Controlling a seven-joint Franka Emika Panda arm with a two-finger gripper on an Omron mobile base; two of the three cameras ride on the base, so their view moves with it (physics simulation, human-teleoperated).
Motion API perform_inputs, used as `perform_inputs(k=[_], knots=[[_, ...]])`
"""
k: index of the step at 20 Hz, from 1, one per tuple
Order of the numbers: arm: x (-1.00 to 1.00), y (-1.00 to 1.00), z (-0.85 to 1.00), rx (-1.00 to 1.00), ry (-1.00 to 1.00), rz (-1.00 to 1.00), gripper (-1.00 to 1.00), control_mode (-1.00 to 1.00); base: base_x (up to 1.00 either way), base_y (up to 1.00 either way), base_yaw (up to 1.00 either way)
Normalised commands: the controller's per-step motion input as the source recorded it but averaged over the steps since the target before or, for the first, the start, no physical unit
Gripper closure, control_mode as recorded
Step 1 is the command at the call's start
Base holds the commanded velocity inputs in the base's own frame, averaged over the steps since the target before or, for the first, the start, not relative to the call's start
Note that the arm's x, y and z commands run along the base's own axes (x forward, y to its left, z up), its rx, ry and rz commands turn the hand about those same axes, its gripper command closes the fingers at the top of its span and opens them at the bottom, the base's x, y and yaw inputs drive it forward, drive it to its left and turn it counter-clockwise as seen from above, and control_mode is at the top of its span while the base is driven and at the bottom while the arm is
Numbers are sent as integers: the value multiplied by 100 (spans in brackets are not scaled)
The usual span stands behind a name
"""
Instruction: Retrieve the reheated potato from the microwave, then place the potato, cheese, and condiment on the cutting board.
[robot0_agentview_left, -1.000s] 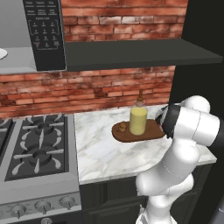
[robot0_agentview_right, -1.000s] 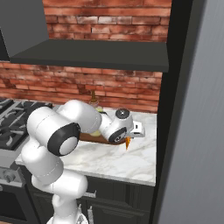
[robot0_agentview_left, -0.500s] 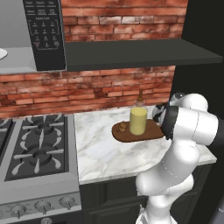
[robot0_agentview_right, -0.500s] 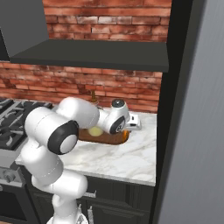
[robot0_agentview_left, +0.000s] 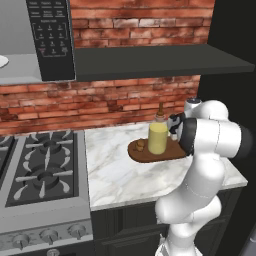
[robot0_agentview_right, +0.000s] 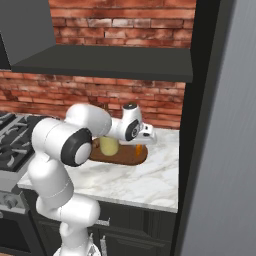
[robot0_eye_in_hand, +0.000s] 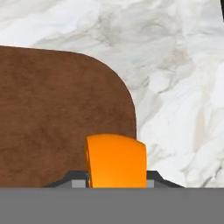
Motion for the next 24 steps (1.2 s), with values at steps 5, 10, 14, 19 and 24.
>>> perform_inputs(k=[5, 10, 14, 19, 24], knots=[[1, 11, -5, 1, 12, -8, 100, -100, 0, 0, 0], [-2, 5, -6, 5, 6, -10, 100, -100, 0, 0, 0], [-5, 0, -11, 3, 4, -11, 100, -100, 0, 0, 0], [-2, 2, -14, 1, 2, -13, 100, -100, 0, 0, 0], [0, 6, -9, 8, 0, -13, 100, -100, 0, 0, 0]])
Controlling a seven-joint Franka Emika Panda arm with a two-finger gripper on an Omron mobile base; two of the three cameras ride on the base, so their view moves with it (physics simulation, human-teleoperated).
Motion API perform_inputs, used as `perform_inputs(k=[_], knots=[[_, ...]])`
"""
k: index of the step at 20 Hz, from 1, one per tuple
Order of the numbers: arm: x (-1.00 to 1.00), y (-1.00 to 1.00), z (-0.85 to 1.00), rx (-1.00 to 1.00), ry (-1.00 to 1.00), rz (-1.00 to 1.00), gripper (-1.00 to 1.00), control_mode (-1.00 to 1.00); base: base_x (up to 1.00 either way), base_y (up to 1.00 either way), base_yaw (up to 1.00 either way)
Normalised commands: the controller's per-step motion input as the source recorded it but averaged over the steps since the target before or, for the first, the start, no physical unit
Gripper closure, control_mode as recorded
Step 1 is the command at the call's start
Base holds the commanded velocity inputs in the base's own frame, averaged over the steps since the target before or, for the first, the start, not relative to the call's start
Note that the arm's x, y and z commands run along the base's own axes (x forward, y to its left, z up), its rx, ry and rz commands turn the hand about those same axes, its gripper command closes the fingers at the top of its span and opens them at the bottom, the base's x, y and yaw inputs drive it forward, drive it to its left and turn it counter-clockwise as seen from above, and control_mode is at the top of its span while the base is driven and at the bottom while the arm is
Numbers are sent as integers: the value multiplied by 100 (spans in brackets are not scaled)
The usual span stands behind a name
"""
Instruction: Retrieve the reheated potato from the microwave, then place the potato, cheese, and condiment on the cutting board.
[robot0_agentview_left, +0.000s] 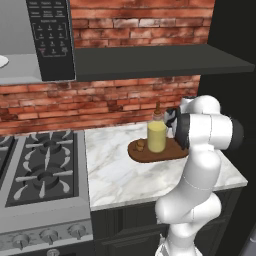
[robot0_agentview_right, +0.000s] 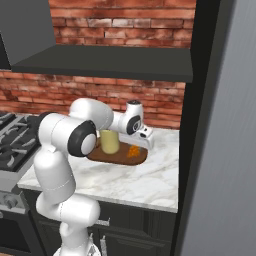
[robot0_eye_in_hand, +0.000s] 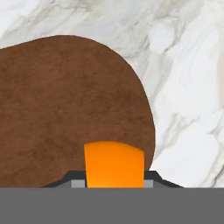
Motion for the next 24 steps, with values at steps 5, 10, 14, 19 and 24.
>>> perform_inputs(k=[5, 10, 14, 19, 24], knots=[[-5, 0, -4, 10, 0, -8, 100, -100, 0, 0, 0], [-2, 1, -2, 7, 0, -6, 100, -100, 0, 0, 0], [0, 9, 0, 5, 0, -4, 100, -100, 0, 0, 0], [0, 17, 0, 5, 0, -2, 100, -100, 0, 0, 0], [1, 7, -1, 4, 0, -2, 100, -100, 0, 0, 0]])
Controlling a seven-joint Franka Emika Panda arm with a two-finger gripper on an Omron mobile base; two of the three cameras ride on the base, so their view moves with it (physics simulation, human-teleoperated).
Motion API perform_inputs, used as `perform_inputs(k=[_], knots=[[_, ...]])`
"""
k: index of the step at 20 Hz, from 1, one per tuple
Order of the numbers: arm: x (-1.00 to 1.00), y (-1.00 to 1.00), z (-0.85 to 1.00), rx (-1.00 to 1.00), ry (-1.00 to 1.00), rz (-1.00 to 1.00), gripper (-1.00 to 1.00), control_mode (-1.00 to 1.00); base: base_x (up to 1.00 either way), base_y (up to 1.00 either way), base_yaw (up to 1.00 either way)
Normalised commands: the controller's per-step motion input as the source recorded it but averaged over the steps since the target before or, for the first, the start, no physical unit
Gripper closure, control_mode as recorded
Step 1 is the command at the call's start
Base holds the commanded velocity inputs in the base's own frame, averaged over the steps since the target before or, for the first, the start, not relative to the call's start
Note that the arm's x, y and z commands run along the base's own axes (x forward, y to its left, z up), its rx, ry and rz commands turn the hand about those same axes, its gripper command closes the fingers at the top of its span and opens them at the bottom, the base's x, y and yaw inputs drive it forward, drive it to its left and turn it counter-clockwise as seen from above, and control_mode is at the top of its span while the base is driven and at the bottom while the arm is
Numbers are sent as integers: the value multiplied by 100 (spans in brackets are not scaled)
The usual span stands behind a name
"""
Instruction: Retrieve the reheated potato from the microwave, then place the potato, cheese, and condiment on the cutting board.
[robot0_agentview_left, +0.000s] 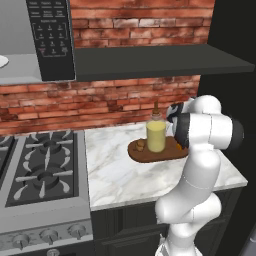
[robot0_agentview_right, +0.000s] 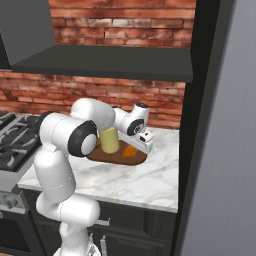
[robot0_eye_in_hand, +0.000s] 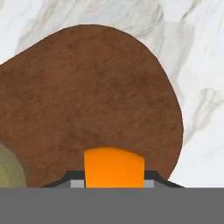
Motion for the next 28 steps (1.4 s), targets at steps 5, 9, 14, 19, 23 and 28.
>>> perform_inputs(k=[5, 9, 14, 19, 23, 28], knots=[[0, -1, -9, 0, 0, -3, 100, -100, 0, 0, 0], [4, -6, -4, 0, 0, -8, 100, -100, 0, 0, 0], [6, -3, 0, 0, 0, -16, 100, -100, 0, 0, 0], [11, 0, 0, 0, 0, -23, 100, -100, 0, 0, 0], [6, 6, 0, 0, 0, -19, 100, -100, 0, 0, 0], [6, 4, -1, 0, 0, -16, 100, -100, 0, 0, 0]])
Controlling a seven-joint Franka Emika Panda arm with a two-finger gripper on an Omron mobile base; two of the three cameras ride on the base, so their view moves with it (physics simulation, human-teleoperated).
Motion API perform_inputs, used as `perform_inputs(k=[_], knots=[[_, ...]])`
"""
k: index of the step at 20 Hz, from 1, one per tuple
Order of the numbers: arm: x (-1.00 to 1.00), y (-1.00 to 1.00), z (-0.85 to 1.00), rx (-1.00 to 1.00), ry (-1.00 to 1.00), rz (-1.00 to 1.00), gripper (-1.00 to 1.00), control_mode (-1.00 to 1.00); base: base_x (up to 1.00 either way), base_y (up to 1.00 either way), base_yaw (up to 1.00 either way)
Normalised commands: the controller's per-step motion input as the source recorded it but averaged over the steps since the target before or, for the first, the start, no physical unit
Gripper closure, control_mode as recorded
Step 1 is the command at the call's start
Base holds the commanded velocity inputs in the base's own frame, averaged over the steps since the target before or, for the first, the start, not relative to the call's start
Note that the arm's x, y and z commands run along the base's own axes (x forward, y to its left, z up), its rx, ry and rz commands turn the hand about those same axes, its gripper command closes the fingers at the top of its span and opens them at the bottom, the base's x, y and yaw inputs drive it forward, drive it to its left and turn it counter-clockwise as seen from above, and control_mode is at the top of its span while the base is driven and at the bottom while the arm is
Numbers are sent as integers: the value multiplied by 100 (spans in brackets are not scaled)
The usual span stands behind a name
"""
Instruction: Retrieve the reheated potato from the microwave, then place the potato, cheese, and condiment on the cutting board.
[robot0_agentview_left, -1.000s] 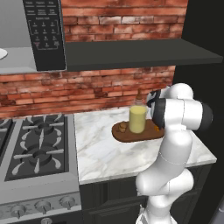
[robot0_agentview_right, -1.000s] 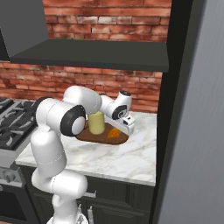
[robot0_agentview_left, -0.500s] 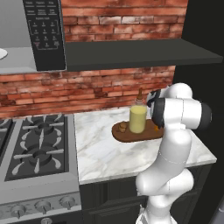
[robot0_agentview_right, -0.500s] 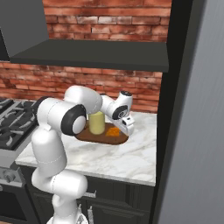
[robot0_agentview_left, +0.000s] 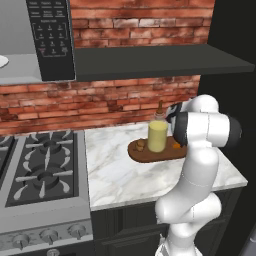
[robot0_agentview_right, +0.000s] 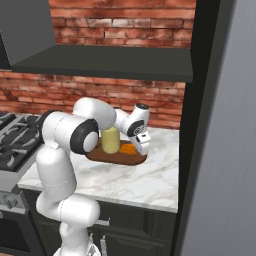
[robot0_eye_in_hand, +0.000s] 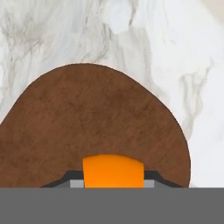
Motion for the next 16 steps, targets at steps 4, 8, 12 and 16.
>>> perform_inputs(k=[4, 8, 12, 16], knots=[[11, 6, -6, 0, 0, -11, 100, -100, 0, 0, 0], [12, 4, -13, 0, 0, -11, 100, -100, 0, 0, 0], [6, 0, -17, 0, 0, -8, -100, -100, 0, 0, 0], [3, 0, -14, 0, 0, -7, -100, -100, 0, 0, 0]])
